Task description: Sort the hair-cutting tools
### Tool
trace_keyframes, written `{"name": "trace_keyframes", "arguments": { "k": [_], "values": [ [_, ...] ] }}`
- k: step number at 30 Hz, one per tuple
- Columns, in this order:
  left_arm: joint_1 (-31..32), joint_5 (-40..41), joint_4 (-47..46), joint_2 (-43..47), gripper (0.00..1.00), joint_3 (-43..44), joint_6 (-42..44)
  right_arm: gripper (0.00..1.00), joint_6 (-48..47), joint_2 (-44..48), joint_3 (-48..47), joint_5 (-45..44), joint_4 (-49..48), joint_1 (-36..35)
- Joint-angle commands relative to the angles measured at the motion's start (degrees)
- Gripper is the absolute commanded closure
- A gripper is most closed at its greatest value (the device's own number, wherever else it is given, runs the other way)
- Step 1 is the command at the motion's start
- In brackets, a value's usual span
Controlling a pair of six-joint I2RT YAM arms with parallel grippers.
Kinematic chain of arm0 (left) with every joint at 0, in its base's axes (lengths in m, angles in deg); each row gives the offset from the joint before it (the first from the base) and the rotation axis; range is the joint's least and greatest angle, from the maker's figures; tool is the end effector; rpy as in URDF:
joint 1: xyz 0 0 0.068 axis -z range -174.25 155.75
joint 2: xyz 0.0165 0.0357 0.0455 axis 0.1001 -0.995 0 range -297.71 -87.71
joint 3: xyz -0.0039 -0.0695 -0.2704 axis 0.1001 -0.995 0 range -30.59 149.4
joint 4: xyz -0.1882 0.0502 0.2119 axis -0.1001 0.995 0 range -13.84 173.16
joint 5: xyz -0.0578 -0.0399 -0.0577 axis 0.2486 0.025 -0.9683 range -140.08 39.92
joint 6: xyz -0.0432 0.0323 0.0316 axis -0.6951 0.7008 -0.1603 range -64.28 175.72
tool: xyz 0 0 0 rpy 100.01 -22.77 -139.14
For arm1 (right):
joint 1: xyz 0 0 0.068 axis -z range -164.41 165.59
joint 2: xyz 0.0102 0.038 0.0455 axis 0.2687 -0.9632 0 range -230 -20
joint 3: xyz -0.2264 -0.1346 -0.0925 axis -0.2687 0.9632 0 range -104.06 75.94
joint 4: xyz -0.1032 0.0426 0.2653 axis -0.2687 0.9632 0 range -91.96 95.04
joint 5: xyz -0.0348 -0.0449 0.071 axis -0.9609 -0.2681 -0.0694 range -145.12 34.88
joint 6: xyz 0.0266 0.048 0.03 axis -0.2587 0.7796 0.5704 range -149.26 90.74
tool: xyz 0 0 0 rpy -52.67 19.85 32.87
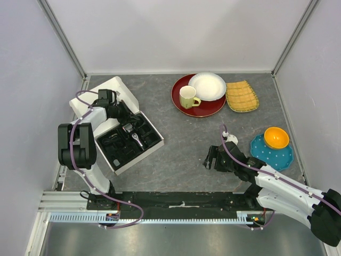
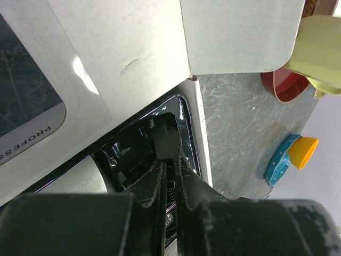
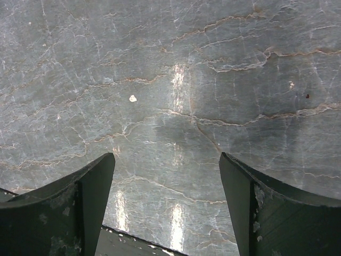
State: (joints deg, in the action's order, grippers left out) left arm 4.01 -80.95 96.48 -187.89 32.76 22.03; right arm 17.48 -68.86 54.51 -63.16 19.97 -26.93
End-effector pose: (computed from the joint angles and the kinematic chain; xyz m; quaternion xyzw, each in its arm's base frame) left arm 0.3851 -0.0128 0.1678 -0.2096 0.9037 -0.3205 0.1918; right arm 0.1453 0.1241 0.1529 0.0588 0.9340 0.1966 0.2926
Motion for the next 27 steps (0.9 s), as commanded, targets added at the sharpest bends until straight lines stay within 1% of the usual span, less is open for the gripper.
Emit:
{"name": "trace_keyframes", "arguments": {
  "k": [1,2,5,8,15,18,19,20,23,27],
  "values": [
    [0.3,4.1,-1.2,0.5,0.84,-0.9,-0.5,0.13,0.6,-0.4,0.0,-1.4,0.0,0.2],
    [0.3,5.2,-1.1,0.9,0.78,-1.4,-0.4,0.13,0.7,-0.4,-0.1,-1.4,0.0,0.2],
    [0.3,7.1,-0.4,2.7,0.69,-1.9,-0.1,0.13,0.9,-0.3,0.1,-1.3,0.0,0.2],
    [0.3,8.2,0.4,3.8,0.66,-1.9,0.1,0.13,0.9,-0.3,0.2,-1.3,-0.1,0.2],
    [0.4,10.3,1.5,5.5,0.63,-2.2,0.6,0.13,1.3,-0.1,0.4,-0.9,-0.2,0.2],
    [0.6,10.5,1.6,5.8,0.64,-2.3,0.6,0.13,1.4,0.0,0.4,-0.9,-0.3,0.2],
    [0.6,10.5,1.5,5.7,0.66,-2.2,0.6,0.13,1.5,0.1,0.4,-0.9,-0.2,0.2],
    [0.7,10.5,1.6,5.4,0.72,-2.2,0.7,0.13,1.5,0.1,0.4,-0.9,-0.2,0.2],
    [0.9,10.7,1.5,4.8,0.79,-2.1,0.7,0.13,1.7,0.3,0.5,-0.9,-0.2,0.2],
    [1.0,11.4,1.6,4.1,0.83,-2.1,0.7,0.13,1.9,0.4,0.9,-1.0,-0.2,0.2]
  ]
}}
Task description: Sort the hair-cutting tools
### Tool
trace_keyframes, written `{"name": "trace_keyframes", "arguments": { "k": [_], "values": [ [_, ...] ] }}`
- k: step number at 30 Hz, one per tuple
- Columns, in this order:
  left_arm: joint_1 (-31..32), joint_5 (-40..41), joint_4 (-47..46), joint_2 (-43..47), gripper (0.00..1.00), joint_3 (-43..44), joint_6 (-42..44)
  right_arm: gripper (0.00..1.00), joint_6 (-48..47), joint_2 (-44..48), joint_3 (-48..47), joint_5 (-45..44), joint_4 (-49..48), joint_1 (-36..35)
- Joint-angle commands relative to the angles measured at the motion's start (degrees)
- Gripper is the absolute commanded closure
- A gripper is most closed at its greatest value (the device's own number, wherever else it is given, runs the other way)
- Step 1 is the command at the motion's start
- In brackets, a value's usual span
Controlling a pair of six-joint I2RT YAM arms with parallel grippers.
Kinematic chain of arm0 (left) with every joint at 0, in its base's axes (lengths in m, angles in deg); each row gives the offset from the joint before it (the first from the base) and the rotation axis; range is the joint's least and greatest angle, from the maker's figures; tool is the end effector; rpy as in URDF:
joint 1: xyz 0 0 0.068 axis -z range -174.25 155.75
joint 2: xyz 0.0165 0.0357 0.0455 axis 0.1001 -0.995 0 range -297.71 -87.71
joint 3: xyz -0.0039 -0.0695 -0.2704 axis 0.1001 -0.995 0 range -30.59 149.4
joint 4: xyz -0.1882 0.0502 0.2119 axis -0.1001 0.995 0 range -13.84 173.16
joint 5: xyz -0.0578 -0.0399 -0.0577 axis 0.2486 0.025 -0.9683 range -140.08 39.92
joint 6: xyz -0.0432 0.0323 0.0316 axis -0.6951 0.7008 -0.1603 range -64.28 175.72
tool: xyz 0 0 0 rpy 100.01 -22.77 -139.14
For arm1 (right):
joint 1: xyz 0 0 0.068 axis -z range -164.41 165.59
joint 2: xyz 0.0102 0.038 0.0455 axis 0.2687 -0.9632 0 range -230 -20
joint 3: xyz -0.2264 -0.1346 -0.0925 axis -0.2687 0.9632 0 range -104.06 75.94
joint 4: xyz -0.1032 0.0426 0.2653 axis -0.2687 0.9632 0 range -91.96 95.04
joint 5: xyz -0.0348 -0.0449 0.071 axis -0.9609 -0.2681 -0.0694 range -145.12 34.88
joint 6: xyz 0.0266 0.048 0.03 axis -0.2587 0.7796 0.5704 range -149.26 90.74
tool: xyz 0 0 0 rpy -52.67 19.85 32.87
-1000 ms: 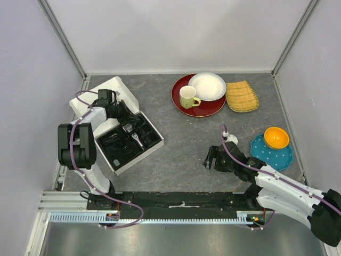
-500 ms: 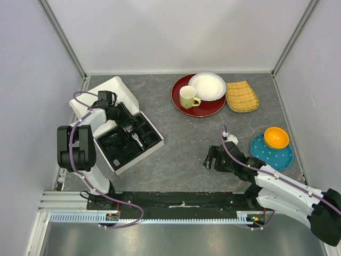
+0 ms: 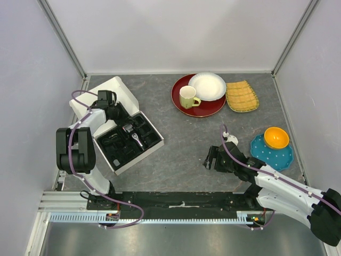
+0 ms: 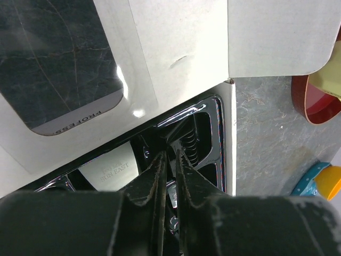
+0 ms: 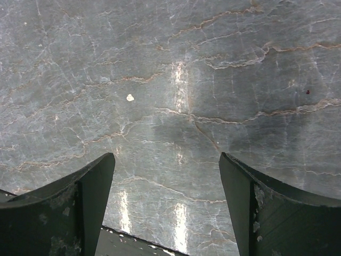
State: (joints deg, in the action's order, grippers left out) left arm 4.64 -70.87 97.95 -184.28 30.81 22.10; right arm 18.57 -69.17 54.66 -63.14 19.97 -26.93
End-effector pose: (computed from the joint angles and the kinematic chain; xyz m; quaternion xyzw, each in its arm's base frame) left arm 0.3735 -0.0098 0.1749 -0.2324 0.9153 -0.2444 0.2201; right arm 0.1451 0.1239 0.1510 0.0674 0.9348 0.1968 0.2880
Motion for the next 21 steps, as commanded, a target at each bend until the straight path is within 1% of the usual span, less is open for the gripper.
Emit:
{"name": "trace_keyframes", "arguments": {
  "k": [1,4,5,7,10,11,12,16,21],
  "values": [
    [0.5,1.5,0.1,0.2,0.85,-0.2,0.7,0.14,0.9,0.9,0.7,-1.0,-0.2,0.2],
    [0.7,1.7,0.1,-0.5,0.87,0.0,0.7,0.13,0.9,0.7,0.6,-1.2,-0.2,0.1],
    [0.6,1.9,0.1,-0.8,0.89,0.0,0.8,0.13,0.9,0.7,0.7,-1.3,-0.2,0.2],
    [0.6,2.3,0.3,-1.3,0.91,0.0,0.8,0.13,0.9,0.6,0.5,-1.4,-0.2,0.2],
    [0.6,4.5,0.6,-1.2,0.92,0.0,0.8,0.13,0.9,0.5,0.6,-1.6,-0.3,0.2],
    [0.6,5.0,0.7,-1.1,0.91,-0.1,0.8,0.13,0.9,0.4,0.6,-1.6,-0.4,0.1],
    [2.4,5.2,0.5,-1.0,0.91,-0.1,1.0,0.13,0.9,0.4,0.6,-1.6,-0.5,0.2],
    [3.8,7.7,0.5,-0.9,0.87,0.3,1.7,0.13,0.9,-0.3,0.4,-1.6,-0.8,0.2],
    [5.3,10.2,1.6,-1.8,0.87,1.3,1.9,0.14,1.1,-0.3,0.4,-1.4,-0.8,0.2]
  ]
}}
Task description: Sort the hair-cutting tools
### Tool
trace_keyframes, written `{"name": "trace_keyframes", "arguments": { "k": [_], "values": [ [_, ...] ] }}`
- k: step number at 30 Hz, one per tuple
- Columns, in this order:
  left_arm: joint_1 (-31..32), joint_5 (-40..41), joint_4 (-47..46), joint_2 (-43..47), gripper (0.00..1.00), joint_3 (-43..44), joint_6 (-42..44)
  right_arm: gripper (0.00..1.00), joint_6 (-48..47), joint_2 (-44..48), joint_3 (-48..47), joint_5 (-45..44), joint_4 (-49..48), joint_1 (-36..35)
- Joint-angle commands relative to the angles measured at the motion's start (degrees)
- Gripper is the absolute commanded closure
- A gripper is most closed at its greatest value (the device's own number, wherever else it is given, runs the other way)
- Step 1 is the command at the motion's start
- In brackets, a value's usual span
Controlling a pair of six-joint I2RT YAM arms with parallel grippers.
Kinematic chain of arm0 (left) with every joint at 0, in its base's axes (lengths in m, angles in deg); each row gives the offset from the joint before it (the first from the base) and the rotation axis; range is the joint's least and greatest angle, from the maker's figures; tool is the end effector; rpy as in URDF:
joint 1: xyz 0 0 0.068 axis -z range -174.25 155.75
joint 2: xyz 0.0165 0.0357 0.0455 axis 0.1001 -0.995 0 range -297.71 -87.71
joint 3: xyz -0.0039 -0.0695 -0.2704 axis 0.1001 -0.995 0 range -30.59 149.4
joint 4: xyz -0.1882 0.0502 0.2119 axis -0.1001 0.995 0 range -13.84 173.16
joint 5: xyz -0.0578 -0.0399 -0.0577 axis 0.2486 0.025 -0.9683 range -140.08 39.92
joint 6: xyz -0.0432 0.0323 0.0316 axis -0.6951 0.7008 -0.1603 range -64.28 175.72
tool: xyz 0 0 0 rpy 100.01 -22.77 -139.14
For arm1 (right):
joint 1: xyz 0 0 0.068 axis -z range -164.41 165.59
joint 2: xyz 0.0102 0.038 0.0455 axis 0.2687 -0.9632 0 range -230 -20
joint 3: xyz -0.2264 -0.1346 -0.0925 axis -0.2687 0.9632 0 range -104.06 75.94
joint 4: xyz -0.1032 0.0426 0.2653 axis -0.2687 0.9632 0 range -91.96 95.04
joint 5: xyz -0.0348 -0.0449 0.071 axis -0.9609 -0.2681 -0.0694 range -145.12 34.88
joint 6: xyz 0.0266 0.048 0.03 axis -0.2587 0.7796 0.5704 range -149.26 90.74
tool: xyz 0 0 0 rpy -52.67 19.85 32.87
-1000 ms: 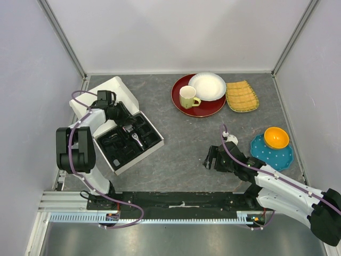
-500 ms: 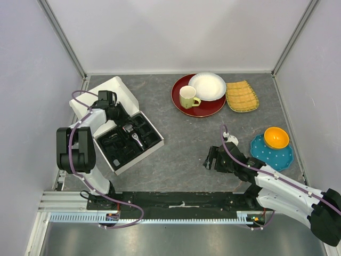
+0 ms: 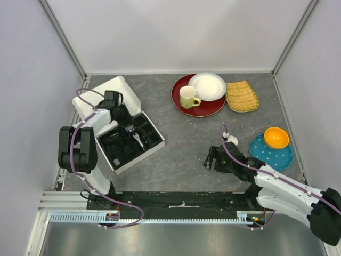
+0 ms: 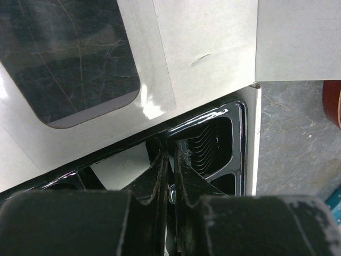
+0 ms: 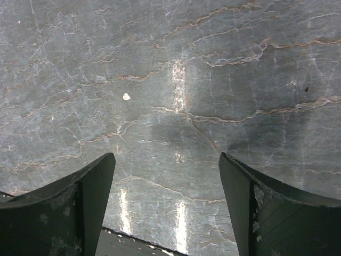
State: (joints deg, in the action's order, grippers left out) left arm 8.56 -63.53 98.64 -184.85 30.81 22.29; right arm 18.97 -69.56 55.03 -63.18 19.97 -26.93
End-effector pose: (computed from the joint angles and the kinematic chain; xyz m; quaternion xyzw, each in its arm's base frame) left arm 0.3726 -0.0295 0.1690 -0.2212 0.9297 -0.1917 0.2234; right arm 0.1445 0.1233 0.1476 0.0705 0.9368 0.1930 0.2833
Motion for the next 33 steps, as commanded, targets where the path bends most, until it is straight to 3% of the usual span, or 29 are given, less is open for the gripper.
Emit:
{"name": "trace_keyframes", "arguments": {
  "k": [1,6,10,18,22,25,31,33],
  "values": [
    [1.6,4.0,1.1,-1.1,0.86,1.3,1.7,0.14,0.7,0.3,0.2,-1.4,-0.8,0.2],
    [2.7,7.7,3.4,0.5,0.81,2.7,1.7,0.14,1.0,0.9,0.2,-1.4,-0.8,0.2],
    [3.6,9.7,4.7,3.8,0.66,3.9,1.9,0.13,1.0,0.7,-0.2,-1.6,-0.8,0.2],
    [4.5,10.2,8.5,10.5,0.51,6.7,2.3,0.13,1.4,0.6,-1.3,-2.1,-0.8,0.2],
    [4.7,9.2,10.7,16.6,0.23,6.8,3.0,0.11,1.2,0.2,-2.6,-2.8,-0.8,0.2],
    [4.7,9.7,13.6,23.0,0.11,6.4,4.3,0.02,0.5,-0.1,-4.3,-4.0,-0.6,0.2],
    [4.1,21.4,21.0,33.6,0.04,4.5,3.6,0.02,-1.3,-1.9,-8.4,-6.4,-1.8,0.2],
    [1.4,22.4,21.7,34.7,0.04,3.4,3.2,0.02,-2.2,-3.3,-10.3,-7.1,-2.4,0.2]
  ]
}}
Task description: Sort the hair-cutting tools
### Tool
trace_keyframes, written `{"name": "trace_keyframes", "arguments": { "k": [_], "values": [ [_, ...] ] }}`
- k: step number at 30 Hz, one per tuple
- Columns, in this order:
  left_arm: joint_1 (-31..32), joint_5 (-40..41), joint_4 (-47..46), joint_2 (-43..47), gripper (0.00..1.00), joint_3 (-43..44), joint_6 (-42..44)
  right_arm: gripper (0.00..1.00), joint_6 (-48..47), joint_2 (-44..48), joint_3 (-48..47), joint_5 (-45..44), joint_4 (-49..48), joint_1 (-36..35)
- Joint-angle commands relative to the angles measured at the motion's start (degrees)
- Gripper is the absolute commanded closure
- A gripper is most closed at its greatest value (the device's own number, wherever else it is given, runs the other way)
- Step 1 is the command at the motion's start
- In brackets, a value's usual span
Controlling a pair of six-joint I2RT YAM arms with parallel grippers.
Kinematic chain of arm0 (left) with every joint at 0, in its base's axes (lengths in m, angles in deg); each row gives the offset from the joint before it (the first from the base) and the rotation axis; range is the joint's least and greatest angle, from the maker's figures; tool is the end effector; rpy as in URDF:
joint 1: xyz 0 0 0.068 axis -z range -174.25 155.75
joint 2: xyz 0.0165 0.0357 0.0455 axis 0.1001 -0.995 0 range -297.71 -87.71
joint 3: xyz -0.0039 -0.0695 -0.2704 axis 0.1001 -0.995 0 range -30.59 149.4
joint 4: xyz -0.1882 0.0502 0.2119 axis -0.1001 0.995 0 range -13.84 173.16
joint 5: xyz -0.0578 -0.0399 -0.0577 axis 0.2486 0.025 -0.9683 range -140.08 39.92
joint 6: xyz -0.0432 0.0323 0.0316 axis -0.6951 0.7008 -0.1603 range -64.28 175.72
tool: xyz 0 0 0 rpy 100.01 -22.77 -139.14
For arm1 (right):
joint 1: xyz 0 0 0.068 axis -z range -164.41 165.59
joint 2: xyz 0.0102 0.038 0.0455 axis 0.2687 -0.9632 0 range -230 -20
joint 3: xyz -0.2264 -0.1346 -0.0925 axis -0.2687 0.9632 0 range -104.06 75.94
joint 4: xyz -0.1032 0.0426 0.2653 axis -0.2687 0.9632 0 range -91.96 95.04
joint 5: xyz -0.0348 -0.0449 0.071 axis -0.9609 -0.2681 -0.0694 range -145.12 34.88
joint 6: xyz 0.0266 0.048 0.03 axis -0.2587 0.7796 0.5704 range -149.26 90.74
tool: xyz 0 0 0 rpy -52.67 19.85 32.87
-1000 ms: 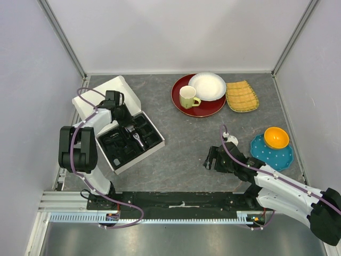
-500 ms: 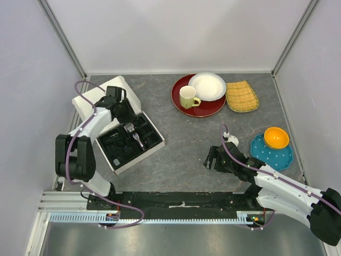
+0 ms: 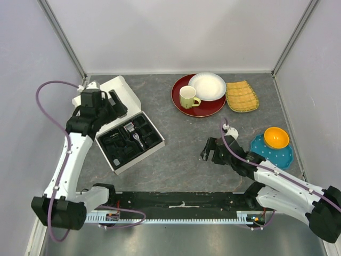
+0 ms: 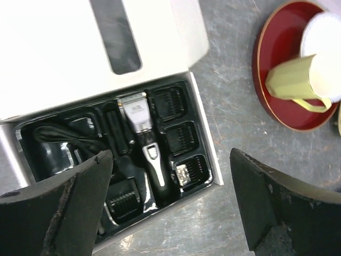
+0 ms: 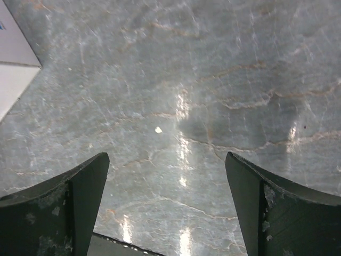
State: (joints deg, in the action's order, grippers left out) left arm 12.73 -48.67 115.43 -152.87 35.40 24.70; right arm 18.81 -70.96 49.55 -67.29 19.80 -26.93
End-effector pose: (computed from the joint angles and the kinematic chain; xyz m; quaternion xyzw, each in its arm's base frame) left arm 0.2717 -0.0322 0.3475 -0.1927 0.8795 -0.1312 0.4148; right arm 0.1588 0.1319 0.1776 0.0841 0.9201 0.1937 0.3300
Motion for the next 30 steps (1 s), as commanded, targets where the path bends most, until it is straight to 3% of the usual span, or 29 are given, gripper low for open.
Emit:
{"name": "trace_keyframes", "arguments": {
  "k": [1,5,8,9,10,13,17,23,30],
  "values": [
    [-4.6,5.8,4.9,3.6,0.03,-1.7,0.4,0.02,-2.5,-2.6,-5.4,-3.0,-3.4,0.2],
    [-17.7,1.1,3.6,5.1,0.03,-3.5,-0.8,0.02,-5.6,-6.5,-10.6,-1.6,-7.2,0.2],
    [-23.0,1.8,2.0,6.6,0.02,-4.6,-3.6,0.02,-8.9,-12.0,-15.8,0.0,-10.7,0.2],
    [-23.5,3.6,2.0,7.2,0.02,-5.8,-4.6,0.02,-9.4,-15.5,-17.3,0.4,-11.4,0.2],
    [-23.6,12.4,2.1,8.3,0.05,-6.7,-6.6,0.02,-10.2,-17.4,-18.8,0.9,-12.9,0.2],
    [-23.7,28.2,1.8,16.7,0.07,-15.1,-15.0,0.07,-10.5,-25.4,-24.9,1.6,-14.5,0.2],
    [-23.6,29.4,0.3,24.4,0.13,-23.7,-18.9,0.17,-11.2,-34.9,-32.8,3.7,-16.0,0.2],
    [-23.7,28.7,5.1,13.7,0.19,-23.5,-22.1,0.30,-12.0,-46.4,-40.5,4.8,-16.2,0.2],
    [-23.2,19.2,-4.5,7.7,0.25,-31.8,-24.3,0.36,-12.9,-56.5,-46.7,5.8,-16.5,0.2]
  ]
}}
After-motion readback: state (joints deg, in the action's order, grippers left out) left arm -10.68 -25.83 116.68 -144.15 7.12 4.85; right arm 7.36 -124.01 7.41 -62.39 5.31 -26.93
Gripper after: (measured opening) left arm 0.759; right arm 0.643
